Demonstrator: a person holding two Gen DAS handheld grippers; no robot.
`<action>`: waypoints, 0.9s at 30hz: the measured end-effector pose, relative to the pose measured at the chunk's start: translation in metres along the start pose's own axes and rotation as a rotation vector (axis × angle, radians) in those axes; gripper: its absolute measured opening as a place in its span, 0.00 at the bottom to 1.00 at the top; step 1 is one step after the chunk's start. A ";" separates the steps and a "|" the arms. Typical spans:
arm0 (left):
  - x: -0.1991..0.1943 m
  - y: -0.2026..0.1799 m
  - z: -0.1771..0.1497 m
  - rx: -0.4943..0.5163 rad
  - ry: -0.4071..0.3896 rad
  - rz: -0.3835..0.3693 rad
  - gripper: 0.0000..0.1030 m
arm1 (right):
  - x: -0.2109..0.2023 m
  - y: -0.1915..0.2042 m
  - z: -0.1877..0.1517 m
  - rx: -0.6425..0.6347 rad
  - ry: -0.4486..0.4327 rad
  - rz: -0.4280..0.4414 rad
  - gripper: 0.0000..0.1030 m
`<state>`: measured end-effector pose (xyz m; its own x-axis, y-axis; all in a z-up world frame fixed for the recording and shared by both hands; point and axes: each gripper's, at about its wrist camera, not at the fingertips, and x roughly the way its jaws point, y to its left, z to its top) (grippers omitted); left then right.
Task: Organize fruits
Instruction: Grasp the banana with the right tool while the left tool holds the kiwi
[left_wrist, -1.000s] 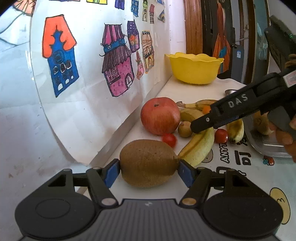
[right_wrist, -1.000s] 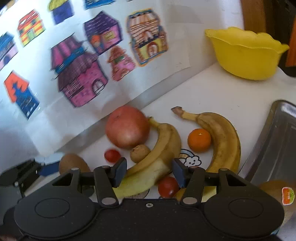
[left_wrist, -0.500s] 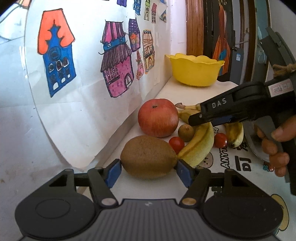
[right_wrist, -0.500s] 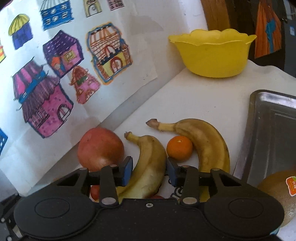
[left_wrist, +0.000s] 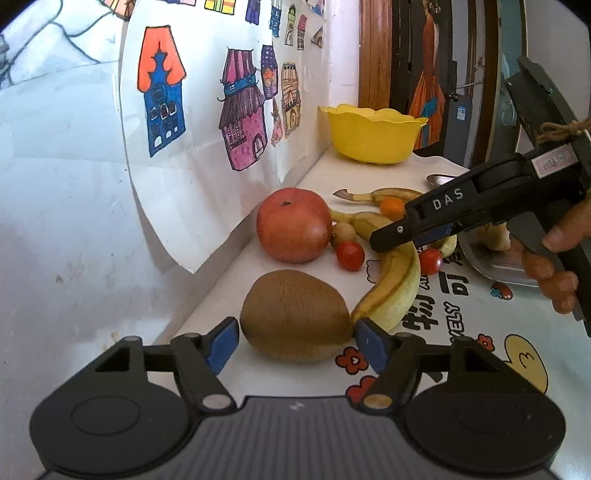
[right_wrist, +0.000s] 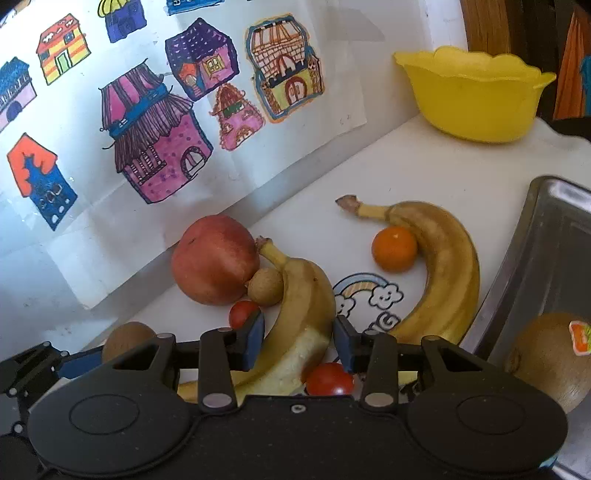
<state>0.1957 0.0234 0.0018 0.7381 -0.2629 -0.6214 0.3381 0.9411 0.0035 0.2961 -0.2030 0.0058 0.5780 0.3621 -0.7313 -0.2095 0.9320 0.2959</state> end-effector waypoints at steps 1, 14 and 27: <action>0.002 0.000 0.001 0.000 0.001 0.008 0.73 | 0.002 0.000 0.000 0.008 -0.001 -0.002 0.43; 0.014 0.008 0.002 -0.019 -0.005 -0.009 0.83 | 0.020 0.023 -0.014 -0.151 -0.121 -0.130 0.51; -0.018 0.007 -0.014 -0.052 0.001 -0.068 0.69 | -0.008 0.021 -0.031 -0.136 -0.100 -0.072 0.44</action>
<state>0.1767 0.0372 0.0016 0.7137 -0.3267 -0.6196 0.3570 0.9307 -0.0794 0.2631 -0.1860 -0.0016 0.6694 0.2968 -0.6810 -0.2656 0.9518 0.1538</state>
